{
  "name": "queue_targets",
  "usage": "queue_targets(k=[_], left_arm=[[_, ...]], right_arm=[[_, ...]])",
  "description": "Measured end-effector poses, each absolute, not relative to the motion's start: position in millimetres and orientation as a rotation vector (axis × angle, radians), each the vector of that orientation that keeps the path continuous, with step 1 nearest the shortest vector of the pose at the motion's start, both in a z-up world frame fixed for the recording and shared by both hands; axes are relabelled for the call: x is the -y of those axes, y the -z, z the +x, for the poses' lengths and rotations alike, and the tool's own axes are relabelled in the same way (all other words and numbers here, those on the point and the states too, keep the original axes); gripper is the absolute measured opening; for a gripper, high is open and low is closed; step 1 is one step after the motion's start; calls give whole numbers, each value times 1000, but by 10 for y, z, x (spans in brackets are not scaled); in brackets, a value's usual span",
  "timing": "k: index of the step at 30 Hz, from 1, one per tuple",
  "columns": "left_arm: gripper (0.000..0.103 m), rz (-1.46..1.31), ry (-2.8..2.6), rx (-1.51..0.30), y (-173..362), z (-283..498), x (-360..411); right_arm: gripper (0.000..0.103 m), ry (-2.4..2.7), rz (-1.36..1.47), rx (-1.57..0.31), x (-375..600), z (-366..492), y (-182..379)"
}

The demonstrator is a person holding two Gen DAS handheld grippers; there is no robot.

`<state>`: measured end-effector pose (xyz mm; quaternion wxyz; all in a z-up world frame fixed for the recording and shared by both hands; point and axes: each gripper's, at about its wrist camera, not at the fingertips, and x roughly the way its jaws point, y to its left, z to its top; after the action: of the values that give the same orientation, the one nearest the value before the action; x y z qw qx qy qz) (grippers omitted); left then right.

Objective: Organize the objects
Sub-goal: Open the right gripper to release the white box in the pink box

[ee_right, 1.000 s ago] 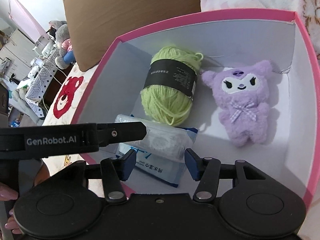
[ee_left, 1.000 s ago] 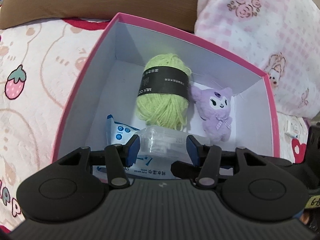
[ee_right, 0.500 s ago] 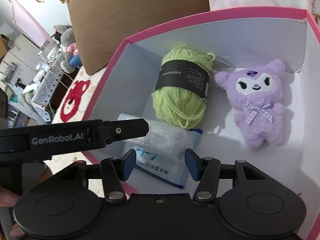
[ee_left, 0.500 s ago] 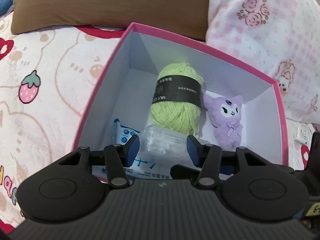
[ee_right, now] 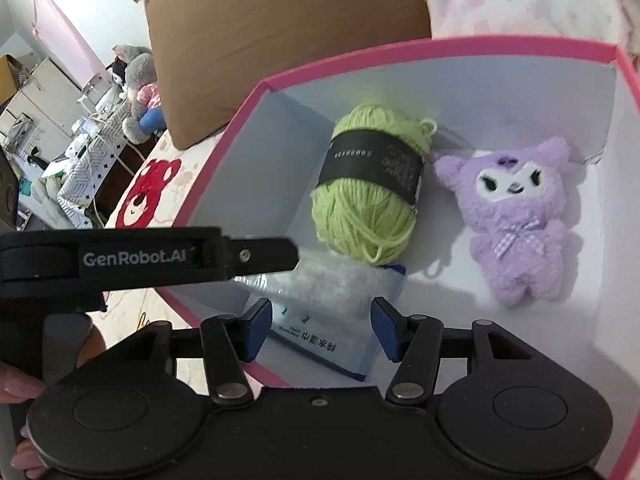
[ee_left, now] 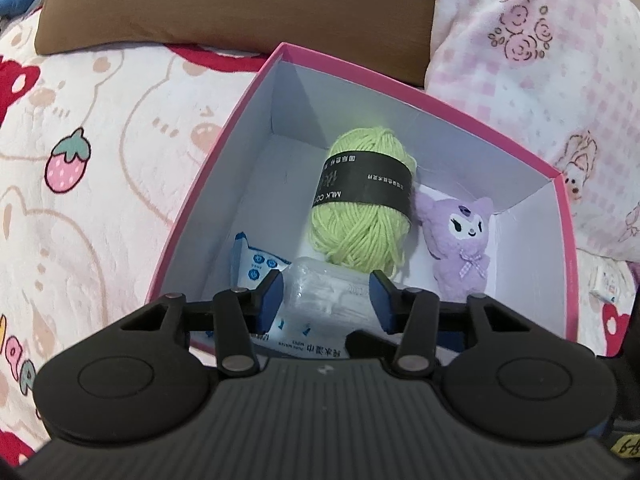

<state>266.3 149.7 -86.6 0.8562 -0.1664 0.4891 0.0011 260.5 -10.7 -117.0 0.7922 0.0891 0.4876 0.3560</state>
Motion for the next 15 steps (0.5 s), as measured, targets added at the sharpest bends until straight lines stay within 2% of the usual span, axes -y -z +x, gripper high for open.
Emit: queue_targets(k=[3, 6, 15], left_arm=[[45, -347, 1, -1019, 813, 2621, -1504], [45, -343, 10, -1006, 742, 2568, -1493], [48, -279, 42, -1014, 495, 2409, -1376]], right_arm=[[61, -735, 114, -1007, 108, 2534, 1053], [67, -704, 48, -956, 142, 2433, 907], [69, -652, -19, -901, 355, 2141, 472]])
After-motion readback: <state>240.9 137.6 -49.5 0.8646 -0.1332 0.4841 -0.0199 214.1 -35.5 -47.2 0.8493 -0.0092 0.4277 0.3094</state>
